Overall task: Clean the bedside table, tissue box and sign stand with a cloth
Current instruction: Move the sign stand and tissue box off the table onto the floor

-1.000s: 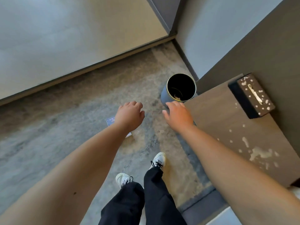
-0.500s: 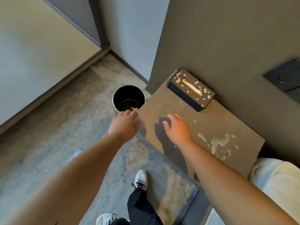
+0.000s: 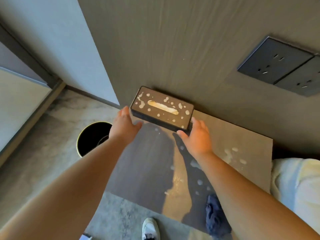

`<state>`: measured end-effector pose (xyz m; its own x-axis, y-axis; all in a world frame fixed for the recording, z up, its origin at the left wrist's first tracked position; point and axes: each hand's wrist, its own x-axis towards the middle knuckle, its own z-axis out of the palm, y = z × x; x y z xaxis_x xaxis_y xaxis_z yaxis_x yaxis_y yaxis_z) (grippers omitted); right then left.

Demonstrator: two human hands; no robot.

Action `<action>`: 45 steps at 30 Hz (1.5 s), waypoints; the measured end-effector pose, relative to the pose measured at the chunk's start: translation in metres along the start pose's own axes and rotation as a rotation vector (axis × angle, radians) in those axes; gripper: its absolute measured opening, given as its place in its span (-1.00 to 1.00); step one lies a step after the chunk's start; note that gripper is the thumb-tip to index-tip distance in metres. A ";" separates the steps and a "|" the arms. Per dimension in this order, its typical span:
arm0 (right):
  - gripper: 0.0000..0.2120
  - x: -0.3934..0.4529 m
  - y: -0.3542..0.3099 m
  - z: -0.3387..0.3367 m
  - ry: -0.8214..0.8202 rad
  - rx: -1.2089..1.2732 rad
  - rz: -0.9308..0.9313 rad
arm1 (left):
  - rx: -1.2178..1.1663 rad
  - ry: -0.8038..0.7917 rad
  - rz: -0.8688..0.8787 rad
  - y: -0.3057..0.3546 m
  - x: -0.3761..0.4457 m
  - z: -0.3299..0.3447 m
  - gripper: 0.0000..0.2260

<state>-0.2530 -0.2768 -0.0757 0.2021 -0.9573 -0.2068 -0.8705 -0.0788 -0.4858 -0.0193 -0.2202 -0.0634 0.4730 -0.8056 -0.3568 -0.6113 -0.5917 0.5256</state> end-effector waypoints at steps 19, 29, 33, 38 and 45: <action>-0.23 -0.001 0.026 0.016 -0.220 0.391 0.087 | -0.225 -0.157 0.052 -0.043 -0.010 0.025 -0.26; -0.21 -0.028 -0.044 0.017 -0.277 0.281 -0.087 | -0.446 0.046 -0.031 -0.095 -0.084 -0.017 -0.25; -0.18 -0.054 -0.108 0.039 -0.372 0.252 -0.224 | -0.468 0.153 -0.115 -0.150 -0.132 -0.051 -0.28; -0.14 -0.103 -0.186 0.097 -0.511 0.178 -0.402 | -0.520 0.328 -0.285 -0.239 -0.201 -0.076 -0.32; -0.10 -0.184 -0.245 0.221 -0.735 0.044 -0.586 | -0.710 0.495 -0.530 -0.367 -0.297 -0.040 -0.29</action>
<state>0.0226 -0.0201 -0.1062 0.8482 -0.3516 -0.3961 -0.5256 -0.4674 -0.7108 0.0899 0.2377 -0.1190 0.8820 -0.2463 -0.4018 0.1956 -0.5844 0.7875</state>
